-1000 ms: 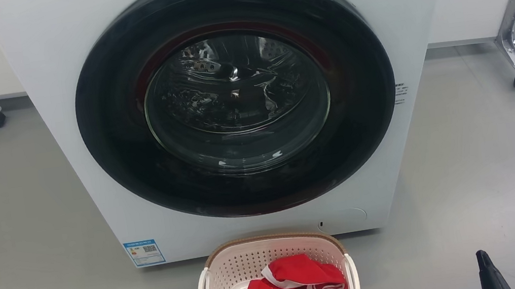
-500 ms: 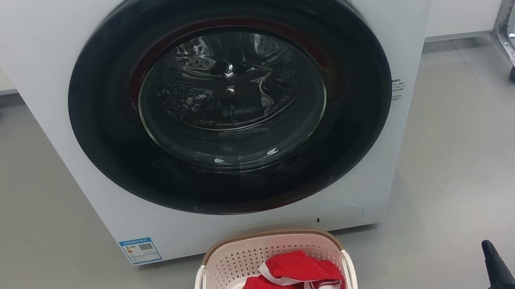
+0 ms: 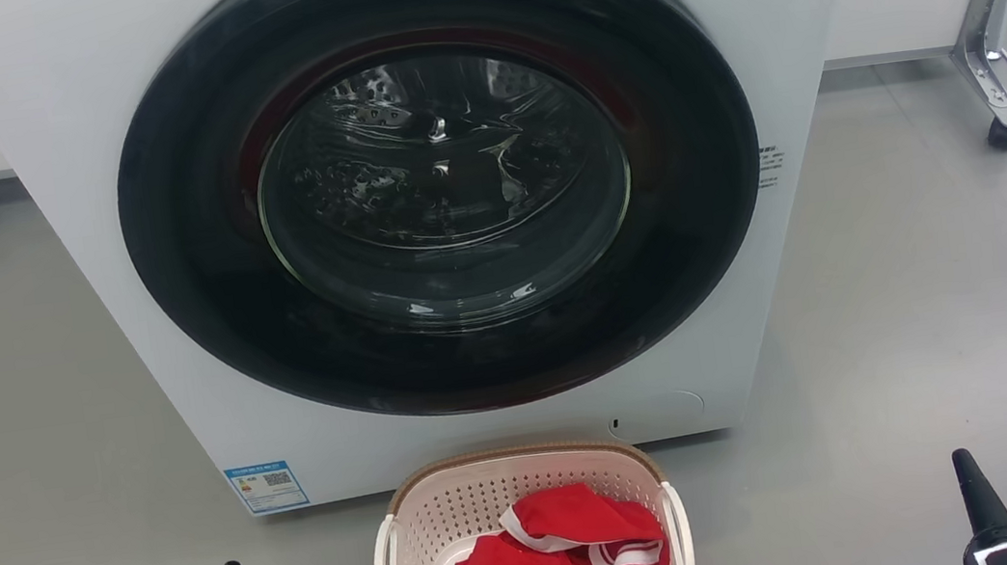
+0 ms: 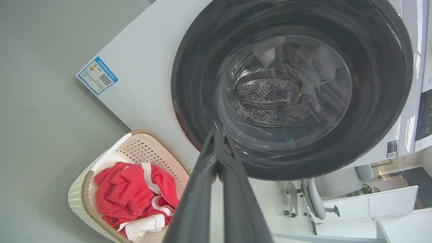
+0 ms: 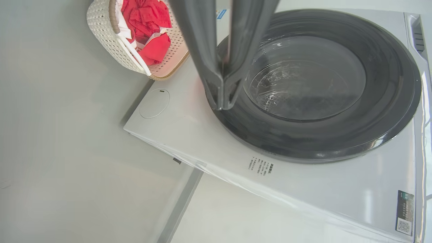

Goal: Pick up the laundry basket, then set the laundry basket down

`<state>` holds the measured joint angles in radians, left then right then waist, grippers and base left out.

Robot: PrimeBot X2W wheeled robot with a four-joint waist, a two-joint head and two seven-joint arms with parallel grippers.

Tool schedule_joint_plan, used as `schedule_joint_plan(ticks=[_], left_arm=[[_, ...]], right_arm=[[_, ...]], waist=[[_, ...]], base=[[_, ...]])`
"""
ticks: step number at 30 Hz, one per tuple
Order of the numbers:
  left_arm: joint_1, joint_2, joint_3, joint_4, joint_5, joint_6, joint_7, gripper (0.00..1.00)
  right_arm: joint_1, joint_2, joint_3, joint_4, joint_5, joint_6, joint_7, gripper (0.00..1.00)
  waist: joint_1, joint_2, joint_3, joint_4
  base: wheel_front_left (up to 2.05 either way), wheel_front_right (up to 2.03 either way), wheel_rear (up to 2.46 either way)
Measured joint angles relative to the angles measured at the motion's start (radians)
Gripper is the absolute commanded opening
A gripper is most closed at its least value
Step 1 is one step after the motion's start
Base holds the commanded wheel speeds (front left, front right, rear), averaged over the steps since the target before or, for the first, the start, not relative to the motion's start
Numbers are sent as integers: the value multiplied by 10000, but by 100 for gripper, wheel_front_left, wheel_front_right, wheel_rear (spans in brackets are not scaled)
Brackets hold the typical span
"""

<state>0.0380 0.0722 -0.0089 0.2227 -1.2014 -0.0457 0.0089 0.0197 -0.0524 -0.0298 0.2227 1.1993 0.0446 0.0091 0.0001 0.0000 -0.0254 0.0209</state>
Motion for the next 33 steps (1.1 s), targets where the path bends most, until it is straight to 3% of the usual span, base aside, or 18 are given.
schedule_joint_plan(ticks=[27,33], left_arm=[[-1111,-282,982,698,-3837,-708,1032,0],[-1169,-291,997,706,-3979,-777,1041,0]], right_arm=[[-1025,69,-1016,744,3940,713,1016,0],[-1103,75,-1034,756,3965,717,1041,0]], waist=[[-1,0,272,-208],[-1,0,273,-210]], base=[[0,0,0],[0,0,0]])
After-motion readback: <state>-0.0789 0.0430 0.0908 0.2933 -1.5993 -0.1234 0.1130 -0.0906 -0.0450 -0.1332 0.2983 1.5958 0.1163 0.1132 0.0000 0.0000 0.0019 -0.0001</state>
